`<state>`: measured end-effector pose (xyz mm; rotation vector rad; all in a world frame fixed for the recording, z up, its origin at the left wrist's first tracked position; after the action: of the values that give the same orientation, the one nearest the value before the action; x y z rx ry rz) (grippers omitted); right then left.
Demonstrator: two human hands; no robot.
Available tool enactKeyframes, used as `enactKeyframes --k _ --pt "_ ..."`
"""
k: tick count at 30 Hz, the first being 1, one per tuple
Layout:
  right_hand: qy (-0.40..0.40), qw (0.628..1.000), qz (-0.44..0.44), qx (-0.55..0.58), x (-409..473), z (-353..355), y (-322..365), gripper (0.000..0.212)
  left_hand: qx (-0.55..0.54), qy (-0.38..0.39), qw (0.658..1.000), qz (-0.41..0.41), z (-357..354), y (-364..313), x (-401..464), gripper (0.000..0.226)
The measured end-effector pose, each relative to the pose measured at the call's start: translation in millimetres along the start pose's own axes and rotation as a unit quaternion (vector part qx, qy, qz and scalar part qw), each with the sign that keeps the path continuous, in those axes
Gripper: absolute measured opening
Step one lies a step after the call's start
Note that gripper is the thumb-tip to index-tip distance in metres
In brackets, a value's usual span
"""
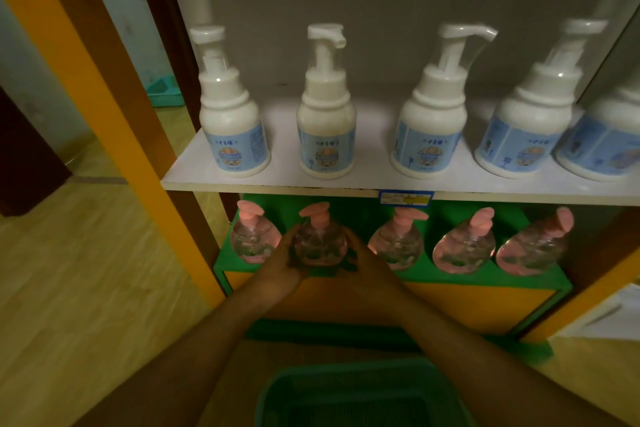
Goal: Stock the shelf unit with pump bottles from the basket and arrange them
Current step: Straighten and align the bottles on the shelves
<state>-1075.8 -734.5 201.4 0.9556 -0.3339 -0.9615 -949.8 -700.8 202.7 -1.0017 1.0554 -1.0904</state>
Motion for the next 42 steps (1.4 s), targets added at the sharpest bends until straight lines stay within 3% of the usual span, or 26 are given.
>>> enactKeyframes --k 8,11,13,17,21,26,33,38,42 --pt "0.007 1.000 -0.009 0.004 -1 1 0 0.061 0.040 0.030 0.999 0.021 3 8 -3 0.081" --pt "-0.005 1.000 0.006 -0.014 -3 7 6 0.062 0.049 0.018 0.999 -0.007 0 -10 -10 0.080" --pt "-0.010 1.000 0.006 -0.008 -6 11 9 0.063 0.035 -0.020 0.999 -0.017 8 -16 -14 0.073" --pt "-0.010 1.000 -0.021 0.008 -16 23 12 0.058 0.081 -0.048 0.995 -0.023 26 -22 -23 0.036" --pt "-0.016 0.999 0.021 -0.030 -34 40 37 0.043 0.101 -0.040 0.993 -0.044 31 -52 -43 0.030" --pt "-0.047 0.992 0.085 -0.076 -71 76 84 0.023 0.079 0.000 0.994 -0.079 26 -115 -74 0.029" --pt "-0.151 0.974 0.162 -0.056 -108 170 178 0.028 0.038 -0.034 0.976 -0.212 23 -256 -95 0.026" --pt "-0.270 0.933 0.231 -0.047 -133 244 246 0.032 -0.018 -0.067 0.952 -0.297 14 -350 -104 0.029" --pt "-0.336 0.919 0.204 -0.015 -140 296 265 0.041 -0.016 -0.083 0.949 -0.303 -5 -388 -93 0.046"
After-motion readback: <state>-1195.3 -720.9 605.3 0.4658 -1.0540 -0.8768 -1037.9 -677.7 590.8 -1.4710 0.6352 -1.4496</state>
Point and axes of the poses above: each hand's wrist, its own x-axis towards the middle knuckle, its own z-axis out of the back of the hand, y = z × x, the point moved 7 cm from there along x, towards the middle knuckle, and after that the axes turned 8 degrees about -x, right-handed, at the moved point
